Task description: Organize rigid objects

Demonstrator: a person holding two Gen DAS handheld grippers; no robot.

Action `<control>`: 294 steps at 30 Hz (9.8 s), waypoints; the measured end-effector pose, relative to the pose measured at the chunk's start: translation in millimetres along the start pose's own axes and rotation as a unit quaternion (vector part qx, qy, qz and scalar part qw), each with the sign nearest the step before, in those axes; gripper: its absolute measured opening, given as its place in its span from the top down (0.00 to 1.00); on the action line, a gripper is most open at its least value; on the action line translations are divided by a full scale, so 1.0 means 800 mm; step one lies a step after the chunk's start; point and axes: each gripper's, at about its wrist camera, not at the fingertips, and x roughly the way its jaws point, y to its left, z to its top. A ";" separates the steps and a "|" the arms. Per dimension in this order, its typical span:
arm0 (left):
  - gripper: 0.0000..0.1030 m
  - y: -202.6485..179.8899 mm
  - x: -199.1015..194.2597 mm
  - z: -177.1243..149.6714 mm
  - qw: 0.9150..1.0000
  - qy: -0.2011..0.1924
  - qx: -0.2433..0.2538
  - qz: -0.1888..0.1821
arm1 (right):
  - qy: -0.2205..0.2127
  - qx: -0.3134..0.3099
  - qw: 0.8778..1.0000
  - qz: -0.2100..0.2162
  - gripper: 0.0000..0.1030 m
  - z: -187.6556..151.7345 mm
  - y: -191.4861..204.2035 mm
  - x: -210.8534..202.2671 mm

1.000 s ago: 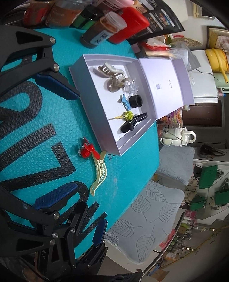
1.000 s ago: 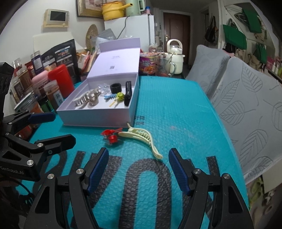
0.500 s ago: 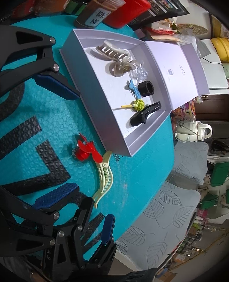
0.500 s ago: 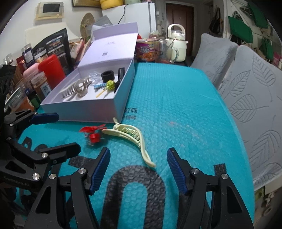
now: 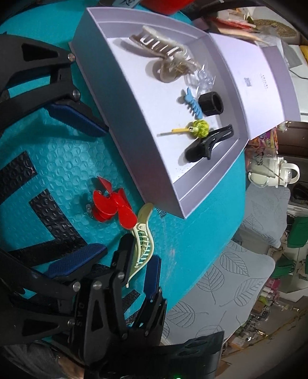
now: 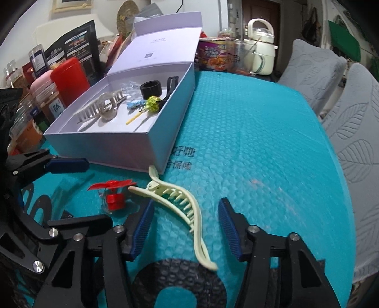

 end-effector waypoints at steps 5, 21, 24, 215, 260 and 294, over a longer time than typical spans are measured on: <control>0.23 -0.004 0.009 0.002 1.000 0.003 0.012 -0.006 | -0.004 -0.017 1.000 0.002 0.67 -0.005 0.003 0.002; 0.66 -0.032 0.013 -0.003 0.998 0.004 0.067 0.016 | -0.008 0.047 0.999 -0.009 0.82 -0.044 -0.022 -0.034; 0.66 -0.030 0.005 -0.007 0.998 0.003 0.056 0.018 | -0.009 0.059 0.998 -0.013 0.82 -0.051 -0.021 -0.041; 0.70 0.174 -0.029 0.147 0.985 -0.096 -0.067 0.129 | -0.054 -0.028 0.998 0.029 0.79 0.202 0.072 0.065; 0.67 0.192 0.028 0.144 0.985 -0.027 -0.122 0.118 | 0.016 -0.031 0.999 -0.010 0.57 0.195 0.069 0.110; 0.26 0.148 -0.091 0.157 0.975 -0.106 -0.101 0.166 | -0.065 -0.046 0.996 -0.038 0.57 0.206 0.096 -0.003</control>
